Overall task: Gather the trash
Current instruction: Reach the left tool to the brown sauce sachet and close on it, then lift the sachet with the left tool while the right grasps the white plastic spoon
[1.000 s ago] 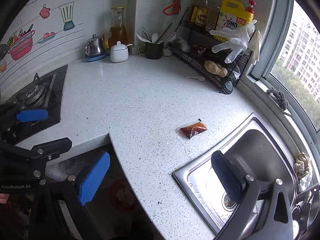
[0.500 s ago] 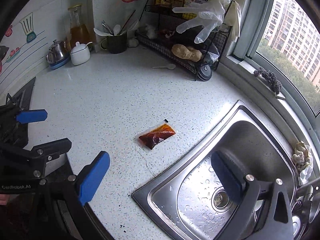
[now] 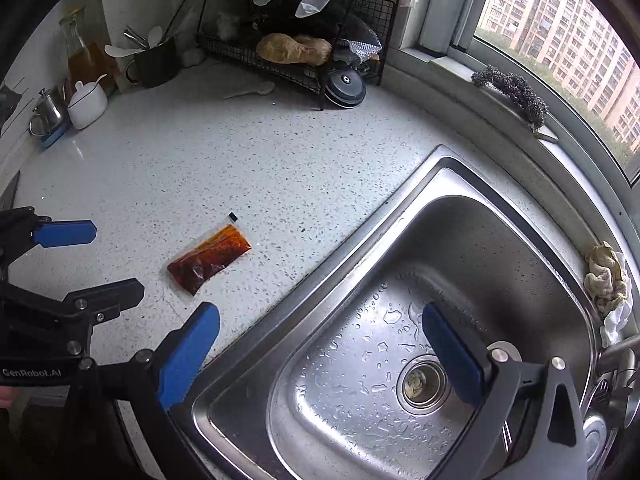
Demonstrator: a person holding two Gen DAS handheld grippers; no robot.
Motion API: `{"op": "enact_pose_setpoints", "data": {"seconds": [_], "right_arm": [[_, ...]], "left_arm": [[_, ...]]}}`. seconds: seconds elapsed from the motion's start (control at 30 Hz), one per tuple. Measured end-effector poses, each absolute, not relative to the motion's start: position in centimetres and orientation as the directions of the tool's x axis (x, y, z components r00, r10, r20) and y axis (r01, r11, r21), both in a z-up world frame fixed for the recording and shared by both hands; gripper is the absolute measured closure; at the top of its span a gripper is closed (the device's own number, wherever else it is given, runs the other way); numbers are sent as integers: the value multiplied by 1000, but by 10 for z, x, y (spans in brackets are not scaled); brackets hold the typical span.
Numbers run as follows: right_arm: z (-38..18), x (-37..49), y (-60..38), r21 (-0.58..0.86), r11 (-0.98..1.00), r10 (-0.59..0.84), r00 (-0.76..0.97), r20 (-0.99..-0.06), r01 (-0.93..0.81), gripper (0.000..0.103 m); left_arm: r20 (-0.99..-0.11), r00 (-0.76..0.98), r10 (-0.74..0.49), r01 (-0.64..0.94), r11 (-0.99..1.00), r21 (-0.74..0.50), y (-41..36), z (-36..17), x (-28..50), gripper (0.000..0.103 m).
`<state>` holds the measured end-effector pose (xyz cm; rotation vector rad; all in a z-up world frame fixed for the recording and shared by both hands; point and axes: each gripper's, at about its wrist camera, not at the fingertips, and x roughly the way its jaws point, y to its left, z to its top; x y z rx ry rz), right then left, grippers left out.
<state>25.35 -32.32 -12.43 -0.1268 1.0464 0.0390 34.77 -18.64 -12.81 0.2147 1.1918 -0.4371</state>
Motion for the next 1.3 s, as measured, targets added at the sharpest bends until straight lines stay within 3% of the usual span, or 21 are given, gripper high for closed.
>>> {"op": "enact_pose_setpoints", "data": {"seconds": [0.4, 0.67, 0.77, 0.83, 0.9, 1.03, 1.3], "right_arm": [[-152, 281, -353, -77, 996, -45, 441, -896, -54, 2], [-157, 286, -366, -46, 999, -33, 428, -903, -19, 2], [-160, 285, -367, -27, 1000, -17, 420, -907, -16, 2], [-159, 284, -368, -16, 1000, -13, 422, -906, -5, 2], [-158, 283, -371, -4, 1000, -8, 425, -905, 10, 2], [-155, 283, -370, -7, 1000, -16, 429, -903, 24, 2], [-134, 294, -348, 9, 999, -7, 466, -885, 32, 1]], "left_arm": [[-956, 209, -206, 472, 878, -86, -223, -164, 387, 26], [-954, 263, -147, 499, 867, 4, -250, -167, 390, 29], [-947, 279, -157, 501, 865, 4, -258, -163, 389, 52], [-947, 278, -163, 502, 865, -2, -266, -161, 388, 75], [-943, 287, -167, 499, 867, -1, -263, -162, 385, 86], [-941, 276, -195, 484, 874, -39, -255, -160, 385, 96], [-921, 329, -210, 467, 884, -35, -220, -131, 406, 97]]}}
